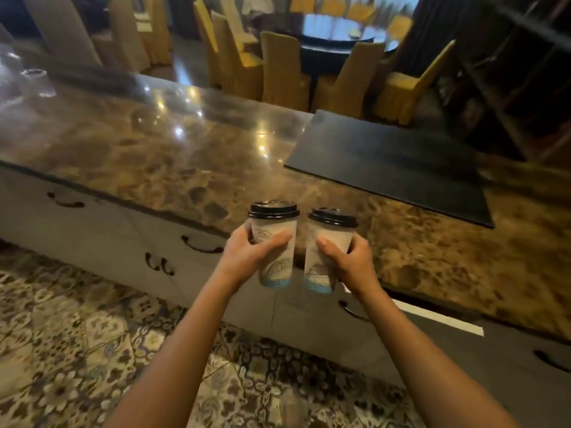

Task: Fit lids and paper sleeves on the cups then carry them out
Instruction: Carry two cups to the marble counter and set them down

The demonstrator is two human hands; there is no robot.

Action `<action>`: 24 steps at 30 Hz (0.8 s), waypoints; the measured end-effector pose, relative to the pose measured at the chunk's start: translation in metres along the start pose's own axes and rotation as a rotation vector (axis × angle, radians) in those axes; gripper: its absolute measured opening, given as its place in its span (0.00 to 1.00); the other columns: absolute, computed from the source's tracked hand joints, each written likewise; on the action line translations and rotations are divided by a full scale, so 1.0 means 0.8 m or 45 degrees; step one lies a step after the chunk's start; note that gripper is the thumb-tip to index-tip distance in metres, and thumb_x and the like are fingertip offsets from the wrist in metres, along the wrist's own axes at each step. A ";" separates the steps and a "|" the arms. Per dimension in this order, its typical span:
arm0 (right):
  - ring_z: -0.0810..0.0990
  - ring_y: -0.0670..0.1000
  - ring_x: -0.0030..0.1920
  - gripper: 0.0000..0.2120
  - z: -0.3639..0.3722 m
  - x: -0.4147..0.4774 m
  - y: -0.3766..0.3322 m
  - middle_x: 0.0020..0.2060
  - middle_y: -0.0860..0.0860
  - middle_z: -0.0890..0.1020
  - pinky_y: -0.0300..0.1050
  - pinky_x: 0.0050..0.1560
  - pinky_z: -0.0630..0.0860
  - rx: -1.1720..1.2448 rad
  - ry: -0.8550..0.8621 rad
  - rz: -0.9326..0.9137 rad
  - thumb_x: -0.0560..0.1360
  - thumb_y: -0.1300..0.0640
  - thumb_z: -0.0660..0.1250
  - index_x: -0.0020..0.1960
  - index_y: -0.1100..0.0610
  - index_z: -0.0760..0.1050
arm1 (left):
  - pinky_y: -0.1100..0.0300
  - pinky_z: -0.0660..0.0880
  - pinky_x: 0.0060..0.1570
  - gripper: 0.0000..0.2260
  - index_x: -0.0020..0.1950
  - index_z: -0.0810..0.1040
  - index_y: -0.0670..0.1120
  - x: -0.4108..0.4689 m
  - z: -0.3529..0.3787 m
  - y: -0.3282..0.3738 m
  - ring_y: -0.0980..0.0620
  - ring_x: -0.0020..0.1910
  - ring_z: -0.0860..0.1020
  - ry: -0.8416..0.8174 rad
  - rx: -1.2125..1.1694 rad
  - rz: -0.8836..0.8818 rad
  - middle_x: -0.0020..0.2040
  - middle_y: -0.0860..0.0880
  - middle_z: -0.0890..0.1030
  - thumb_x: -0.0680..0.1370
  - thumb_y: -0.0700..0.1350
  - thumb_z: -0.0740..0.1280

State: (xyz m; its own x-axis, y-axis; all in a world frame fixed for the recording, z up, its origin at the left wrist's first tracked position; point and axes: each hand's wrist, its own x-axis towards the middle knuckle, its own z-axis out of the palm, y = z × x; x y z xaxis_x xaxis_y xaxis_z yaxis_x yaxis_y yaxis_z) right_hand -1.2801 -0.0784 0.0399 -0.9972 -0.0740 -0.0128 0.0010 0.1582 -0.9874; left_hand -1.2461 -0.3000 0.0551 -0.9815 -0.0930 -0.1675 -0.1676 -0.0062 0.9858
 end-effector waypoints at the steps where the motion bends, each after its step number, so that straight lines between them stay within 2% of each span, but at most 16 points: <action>1: 0.87 0.51 0.52 0.26 -0.008 0.017 0.001 0.52 0.51 0.87 0.57 0.53 0.85 0.001 0.029 0.005 0.62 0.37 0.76 0.55 0.48 0.79 | 0.52 0.83 0.55 0.29 0.62 0.78 0.50 0.021 0.007 0.004 0.53 0.55 0.86 -0.025 0.021 0.015 0.56 0.49 0.86 0.65 0.59 0.79; 3: 0.87 0.52 0.53 0.29 -0.024 0.046 0.002 0.54 0.53 0.87 0.61 0.54 0.84 0.002 0.080 0.026 0.62 0.37 0.77 0.57 0.51 0.79 | 0.49 0.83 0.57 0.31 0.63 0.78 0.50 0.059 0.020 0.011 0.52 0.55 0.85 -0.065 0.045 0.031 0.57 0.48 0.86 0.65 0.61 0.80; 6: 0.86 0.52 0.55 0.31 -0.051 0.099 0.004 0.56 0.53 0.86 0.60 0.55 0.84 -0.006 0.127 0.065 0.61 0.36 0.77 0.59 0.50 0.78 | 0.45 0.82 0.59 0.32 0.64 0.78 0.51 0.128 0.041 0.021 0.51 0.57 0.85 -0.144 0.085 0.016 0.58 0.49 0.86 0.65 0.62 0.79; 10: 0.86 0.51 0.53 0.21 -0.082 0.178 0.007 0.53 0.49 0.86 0.61 0.55 0.84 -0.063 0.187 0.080 0.66 0.42 0.80 0.54 0.44 0.77 | 0.40 0.80 0.61 0.34 0.63 0.79 0.50 0.225 0.071 0.039 0.48 0.58 0.85 -0.147 0.105 0.013 0.58 0.48 0.86 0.62 0.63 0.81; 12: 0.85 0.48 0.52 0.17 -0.097 0.226 0.007 0.51 0.45 0.85 0.58 0.55 0.84 -0.102 0.231 0.073 0.67 0.44 0.79 0.52 0.42 0.77 | 0.42 0.81 0.60 0.33 0.62 0.79 0.50 0.277 0.089 0.053 0.49 0.58 0.84 -0.107 0.182 0.041 0.57 0.49 0.86 0.62 0.62 0.81; 15: 0.84 0.46 0.52 0.20 -0.114 0.300 0.001 0.51 0.43 0.84 0.53 0.54 0.84 -0.105 0.299 0.062 0.63 0.40 0.79 0.51 0.41 0.76 | 0.44 0.81 0.61 0.27 0.63 0.78 0.49 0.357 0.110 0.074 0.52 0.58 0.83 -0.075 0.264 0.075 0.57 0.51 0.85 0.67 0.55 0.81; 19: 0.82 0.43 0.52 0.22 -0.133 0.401 -0.007 0.49 0.39 0.81 0.42 0.51 0.79 -0.118 0.355 0.056 0.67 0.45 0.80 0.56 0.44 0.75 | 0.45 0.79 0.63 0.34 0.66 0.77 0.49 0.460 0.133 0.098 0.52 0.61 0.81 -0.009 0.404 0.176 0.61 0.51 0.84 0.64 0.59 0.81; 22: 0.82 0.42 0.52 0.28 -0.137 0.476 -0.007 0.52 0.43 0.83 0.41 0.53 0.79 -0.161 0.436 0.029 0.65 0.45 0.82 0.62 0.47 0.77 | 0.48 0.77 0.65 0.36 0.67 0.76 0.51 0.532 0.151 0.106 0.52 0.64 0.80 0.010 0.478 0.231 0.63 0.53 0.82 0.63 0.59 0.82; 24: 0.81 0.39 0.49 0.31 -0.138 0.520 -0.002 0.51 0.42 0.83 0.40 0.53 0.79 -0.157 0.508 0.009 0.65 0.47 0.83 0.64 0.50 0.77 | 0.52 0.77 0.65 0.36 0.67 0.76 0.51 0.573 0.166 0.107 0.53 0.62 0.80 0.038 0.476 0.248 0.62 0.52 0.83 0.62 0.56 0.84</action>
State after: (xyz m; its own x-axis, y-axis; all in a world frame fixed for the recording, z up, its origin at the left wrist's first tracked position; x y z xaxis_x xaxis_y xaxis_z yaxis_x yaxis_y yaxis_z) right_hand -1.7031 -0.0010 0.0538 -0.9481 0.3111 0.0664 0.0232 0.2758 -0.9609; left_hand -1.7228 -0.2108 0.0613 -0.9960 -0.0853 0.0276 -0.0065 0.3756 0.9268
